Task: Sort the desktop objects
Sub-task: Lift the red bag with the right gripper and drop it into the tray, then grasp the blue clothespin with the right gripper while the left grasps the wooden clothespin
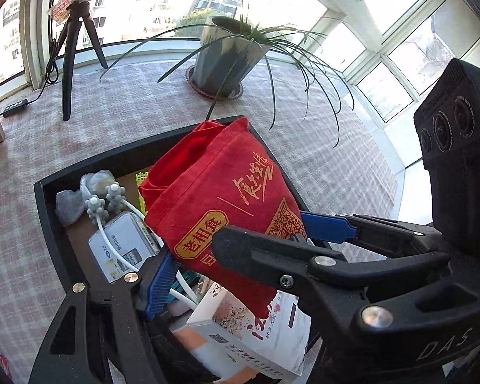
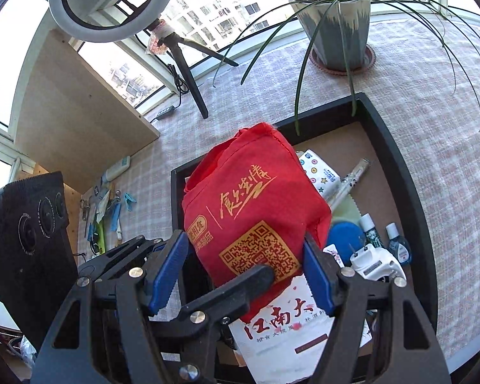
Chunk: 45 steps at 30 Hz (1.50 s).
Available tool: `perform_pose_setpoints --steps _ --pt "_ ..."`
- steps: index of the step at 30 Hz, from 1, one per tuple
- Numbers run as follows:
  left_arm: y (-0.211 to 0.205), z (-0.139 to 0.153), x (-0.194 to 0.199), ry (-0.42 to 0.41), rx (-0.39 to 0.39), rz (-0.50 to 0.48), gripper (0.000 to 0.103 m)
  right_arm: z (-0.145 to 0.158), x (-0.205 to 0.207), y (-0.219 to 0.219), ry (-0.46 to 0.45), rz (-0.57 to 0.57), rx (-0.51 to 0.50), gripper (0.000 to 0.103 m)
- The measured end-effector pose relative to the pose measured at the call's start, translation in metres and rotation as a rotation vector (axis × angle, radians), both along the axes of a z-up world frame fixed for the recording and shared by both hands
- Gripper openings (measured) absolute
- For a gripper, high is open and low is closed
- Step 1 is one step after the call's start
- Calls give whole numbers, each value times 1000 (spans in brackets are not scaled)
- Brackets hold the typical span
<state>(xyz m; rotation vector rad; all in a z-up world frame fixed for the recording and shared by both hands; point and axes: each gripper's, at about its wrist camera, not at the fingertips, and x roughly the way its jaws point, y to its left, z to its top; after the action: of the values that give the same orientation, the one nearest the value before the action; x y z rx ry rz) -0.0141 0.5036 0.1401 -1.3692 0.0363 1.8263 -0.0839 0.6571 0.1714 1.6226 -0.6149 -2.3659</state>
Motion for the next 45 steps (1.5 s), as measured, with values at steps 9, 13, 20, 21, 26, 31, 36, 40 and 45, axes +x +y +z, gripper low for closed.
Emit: perform_pose_setpoints --steps 9,13,20,21,26,31,36,40,45 --pt "-11 -6 -12 12 -63 57 66 7 12 23 10 -53 26 69" --pt "-26 -6 -16 43 -85 89 66 8 13 17 18 -43 23 69" --pt "-69 -9 -20 78 -131 158 66 6 10 -21 45 43 47 69" --pt "-77 -10 -22 84 -142 172 66 6 10 -29 47 62 53 69" --pt "-125 -20 -34 95 -199 265 66 3 4 -69 57 158 102 69" --pt "-181 -34 -50 108 -271 356 68 1 -5 -109 64 252 125 69" --pt "-237 -51 -62 90 -344 434 68 -4 -15 -149 62 346 143 69" --pt "-279 -64 -68 86 -436 507 67 -9 -25 -183 51 419 146 69" --pt "-323 -79 -75 40 -467 562 65 -13 -43 -235 59 530 179 69"
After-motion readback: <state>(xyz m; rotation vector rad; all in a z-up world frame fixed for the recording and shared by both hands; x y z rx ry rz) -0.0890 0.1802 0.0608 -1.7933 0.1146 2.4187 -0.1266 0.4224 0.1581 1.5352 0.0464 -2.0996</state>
